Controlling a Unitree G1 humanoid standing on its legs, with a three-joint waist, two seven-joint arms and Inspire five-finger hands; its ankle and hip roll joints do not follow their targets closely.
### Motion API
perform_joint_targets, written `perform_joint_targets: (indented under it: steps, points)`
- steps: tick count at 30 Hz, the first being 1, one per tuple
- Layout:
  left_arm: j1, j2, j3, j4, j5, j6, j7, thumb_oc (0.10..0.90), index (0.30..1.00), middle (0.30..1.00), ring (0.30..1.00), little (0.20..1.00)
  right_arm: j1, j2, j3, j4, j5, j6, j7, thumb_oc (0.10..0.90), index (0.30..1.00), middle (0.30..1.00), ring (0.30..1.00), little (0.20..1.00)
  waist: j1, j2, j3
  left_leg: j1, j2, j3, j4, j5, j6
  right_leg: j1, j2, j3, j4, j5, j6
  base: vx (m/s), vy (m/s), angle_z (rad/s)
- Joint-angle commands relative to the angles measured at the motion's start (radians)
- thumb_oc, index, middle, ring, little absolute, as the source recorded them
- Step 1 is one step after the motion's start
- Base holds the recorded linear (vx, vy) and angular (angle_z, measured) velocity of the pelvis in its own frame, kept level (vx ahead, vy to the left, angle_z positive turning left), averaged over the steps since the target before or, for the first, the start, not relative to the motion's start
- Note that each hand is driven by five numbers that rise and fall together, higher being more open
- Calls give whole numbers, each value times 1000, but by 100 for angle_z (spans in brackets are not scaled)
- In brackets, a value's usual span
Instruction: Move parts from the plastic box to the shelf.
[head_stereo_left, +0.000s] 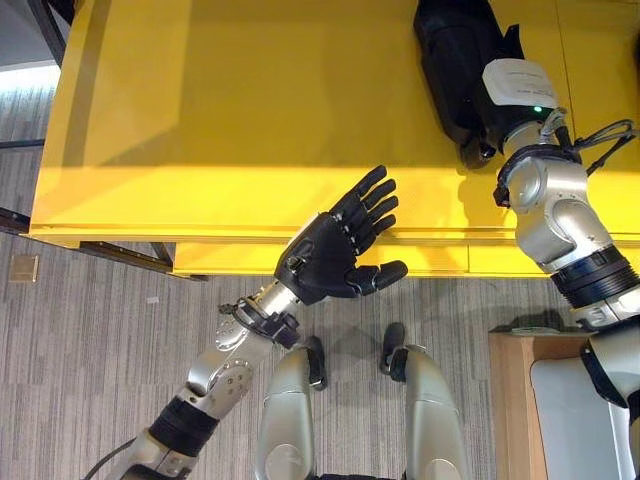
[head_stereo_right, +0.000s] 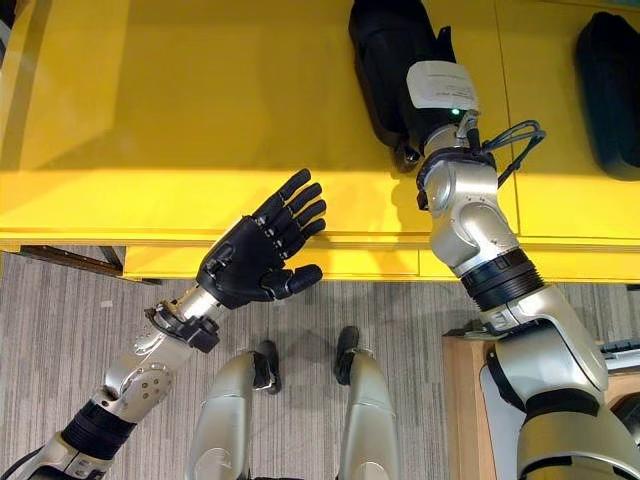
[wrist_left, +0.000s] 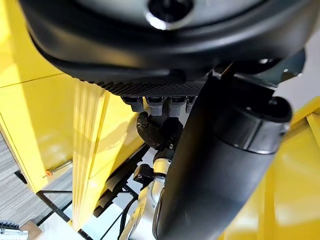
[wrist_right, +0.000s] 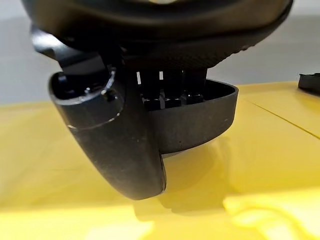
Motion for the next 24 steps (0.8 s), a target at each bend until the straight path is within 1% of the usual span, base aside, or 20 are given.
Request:
perform_joint_targets:
  steps: [1,3,6,11,14,18,21,23,24]
  points:
    - [-4,17,21,-201,-51,-61,-65,900,1000,1000,1000,1000,81,-28,45,-74,51,18,72,900,1000,1000,1000,1000,21,-4,-14,44,-20,-44,-155,68,-17,102,3,-24,101,-164,16,0,0,0]
    - [-4,15,21,-201,-47,-60,-62,900,1000,1000,1000,1000,90,-24,38,-82,53,34,66,900,1000,1000,1000,1000,20,-5,-14,47,-21,-43,-153,65,-17,105,2,-25,102,-164,16,0,0,0]
    - [-2,12,21,-201,-39,-57,-57,900,1000,1000,1000,1000,107,-14,24,-84,78,39,46,900,1000,1000,1000,1000,18,-6,-14,52,-22,-44,-150,61,-16,111,2,-24,105,-167,16,0,0,0]
    - [-8,4,18,-198,-32,-54,-55,900,1000,1000,1000,1000,123,10,-2,-76,173,46,6,900,1000,1000,1000,1000,16,-3,-14,56,-23,-43,-147,58,-15,114,2,-22,106,-168,14,0,0,0]
    - [-6,2,18,-200,-32,-52,-55,900,1000,1000,1000,1000,133,17,-12,-76,199,49,4,900,1000,1000,1000,1000,15,-2,-14,58,-25,-44,-145,56,-15,116,1,-22,107,-169,14,0,0,0]
    - [1,-2,21,-199,-28,-53,-55,900,1000,1000,1000,1000,163,18,-28,-85,218,62,31,900,1000,1000,1000,1000,10,-1,-14,70,-28,-43,-143,50,-14,125,-1,-19,110,-173,14,8,6,-1]
    - [2,-3,24,-201,-28,-52,-52,900,1000,1000,1000,1000,182,16,-36,-92,238,51,25,900,1000,1000,1000,1000,6,-2,-14,73,-27,-41,-141,48,-14,127,1,-16,108,-174,14,0,0,0]
    - [2,-8,23,-202,-23,-50,-50,900,1000,1000,1000,1000,199,23,-49,-101,211,38,-11,900,1000,1000,1000,1000,3,-2,-14,77,-26,-41,-141,48,-14,131,0,-13,108,-173,14,0,0,0]
    - [-1,-6,23,-201,-25,-48,-49,900,1000,1000,1000,1000,193,25,-57,-101,250,32,-6,900,1000,1000,1000,1000,2,-2,-14,81,-26,-39,-143,48,-14,134,1,-12,104,-172,15,0,0,0]
